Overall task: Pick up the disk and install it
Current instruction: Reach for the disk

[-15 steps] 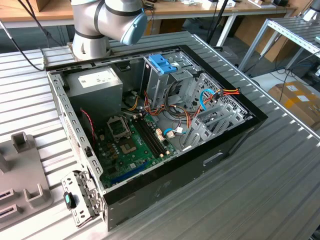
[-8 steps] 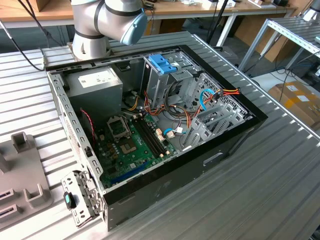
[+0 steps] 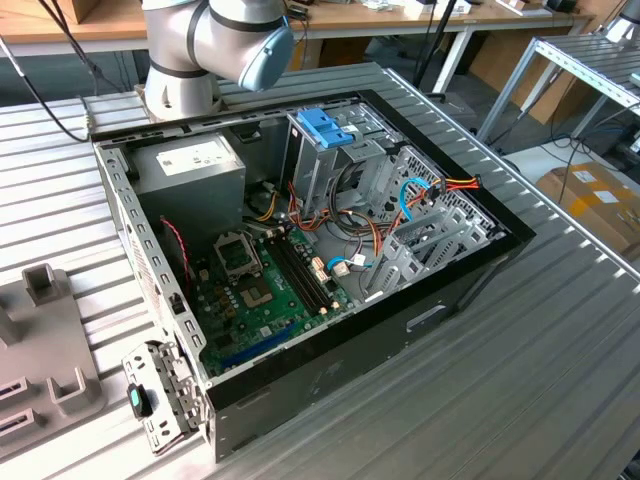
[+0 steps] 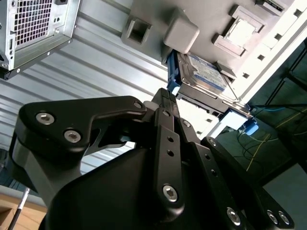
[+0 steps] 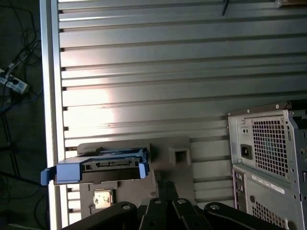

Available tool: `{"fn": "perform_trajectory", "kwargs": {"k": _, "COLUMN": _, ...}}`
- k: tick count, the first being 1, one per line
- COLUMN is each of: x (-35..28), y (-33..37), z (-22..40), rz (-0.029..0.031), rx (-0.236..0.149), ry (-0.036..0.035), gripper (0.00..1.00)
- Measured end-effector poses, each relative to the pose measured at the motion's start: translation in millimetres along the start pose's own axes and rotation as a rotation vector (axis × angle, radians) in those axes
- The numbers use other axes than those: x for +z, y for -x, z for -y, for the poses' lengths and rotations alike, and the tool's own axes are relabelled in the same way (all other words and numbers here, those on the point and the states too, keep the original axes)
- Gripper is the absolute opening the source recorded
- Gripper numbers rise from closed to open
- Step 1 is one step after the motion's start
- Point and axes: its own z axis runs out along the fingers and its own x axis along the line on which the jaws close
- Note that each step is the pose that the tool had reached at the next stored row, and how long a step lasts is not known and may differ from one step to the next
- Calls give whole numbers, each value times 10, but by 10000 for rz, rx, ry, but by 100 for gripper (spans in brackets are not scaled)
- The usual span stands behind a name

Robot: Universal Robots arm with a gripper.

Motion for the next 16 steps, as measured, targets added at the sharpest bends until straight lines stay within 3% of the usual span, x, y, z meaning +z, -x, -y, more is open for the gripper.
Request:
{"fn": "perform_trajectory", "kwargs": {"k": 4, "x": 37, "y": -13, "z": -21, "rz": -11, "rx": -3, "ry": -53, "gripper": 11}}
{"fn": "perform_trajectory", "kwargs": {"k": 12, "x": 39, "y": -13, "z": -22, "rz": -8, "rx": -2, "ry": -58, "gripper": 11}}
{"fn": "perform_trajectory", "kwargs": {"k": 16, "x": 40, "y": -14, "z": -21, "rz": -7, "rx": -5, "ry": -154, "gripper": 11}}
